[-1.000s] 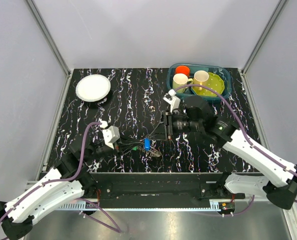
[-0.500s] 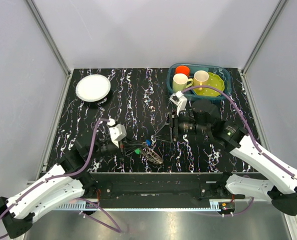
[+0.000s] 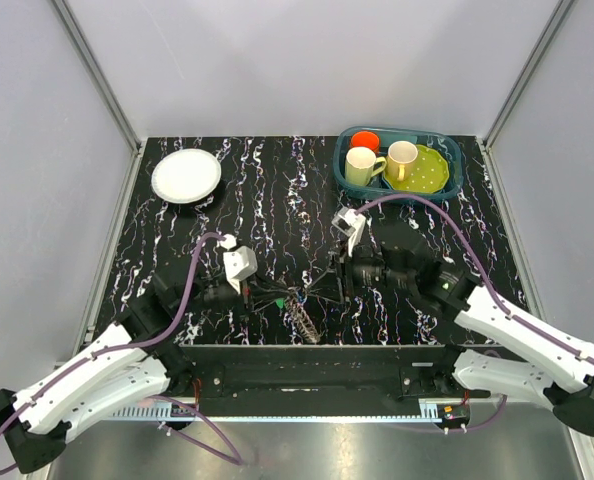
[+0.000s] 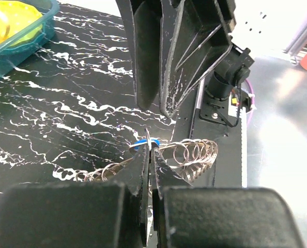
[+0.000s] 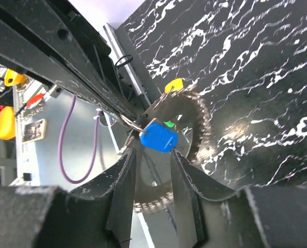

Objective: Remove the keys from the keyring

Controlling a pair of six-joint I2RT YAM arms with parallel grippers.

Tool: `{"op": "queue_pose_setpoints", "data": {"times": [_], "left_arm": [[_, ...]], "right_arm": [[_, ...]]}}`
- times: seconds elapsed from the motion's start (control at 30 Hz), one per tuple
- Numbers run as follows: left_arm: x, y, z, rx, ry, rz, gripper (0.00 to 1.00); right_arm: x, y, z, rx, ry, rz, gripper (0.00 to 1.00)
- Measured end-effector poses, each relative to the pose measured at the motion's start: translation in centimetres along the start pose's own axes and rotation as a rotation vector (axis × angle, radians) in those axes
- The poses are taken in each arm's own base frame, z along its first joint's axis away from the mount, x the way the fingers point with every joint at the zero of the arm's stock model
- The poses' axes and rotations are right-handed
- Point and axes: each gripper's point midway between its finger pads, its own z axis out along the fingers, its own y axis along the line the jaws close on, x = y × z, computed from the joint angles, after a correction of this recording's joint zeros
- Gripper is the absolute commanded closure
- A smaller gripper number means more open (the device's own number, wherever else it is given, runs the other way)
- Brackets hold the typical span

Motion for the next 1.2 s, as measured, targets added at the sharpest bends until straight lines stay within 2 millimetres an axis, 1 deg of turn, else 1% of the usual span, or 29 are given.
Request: {"op": "queue_pose_setpoints", "data": {"times": [0.1,0.23,0.4,0.6,0.83,1.0,1.13,1.2], "left_arm": [[-0.3,-0.6,0.0,0.034,0.007,-0.002,1.0],[-0.6,-1.3,-0.1,0.07,0.003,0.0,1.0],[-1.1,-2.2,-0.5,0.112,-0.018,0.01,1.0],[-1.3,-2.8,-0.6,0.143,-0.025,0.015,1.0],[-1.4,-3.4,-0.6,0.176,-0.026,0.004,1.0],[-1.4,-3.6,-0.7,0.186,-0.024,-0.003,1.0],[-1.4,-3.7,-0.7,0.188,-0.024,-0.007,1.0],[-1.4,-3.7,-0.7,0.189,-0.025,-0.01,1.0]], "right_arm": [[0.2,-0.1,-0.4,-0.037,-0.058,-0.105,0.57],[-0.4,0.4,-1.1,-0.087,-0.158,-0.225,0.55],[-0.9,1.7,-1.6,-0.173,-0.231,-0.354,0.54],[-0.2,3.3,-1.5,-0.296,-0.246,-0.451,0.55],[-0.3,4.0,-1.2,-0.355,-0.266,-0.504,0.6],[-0.1,4.1,-0.8,-0.384,-0.258,-0.52,0.7],[0.2,4.3,-0.6,-0.404,-0.251,-0.521,0.71],[0.2,4.3,-0.6,-0.412,-0.252,-0.521,0.74]]}}
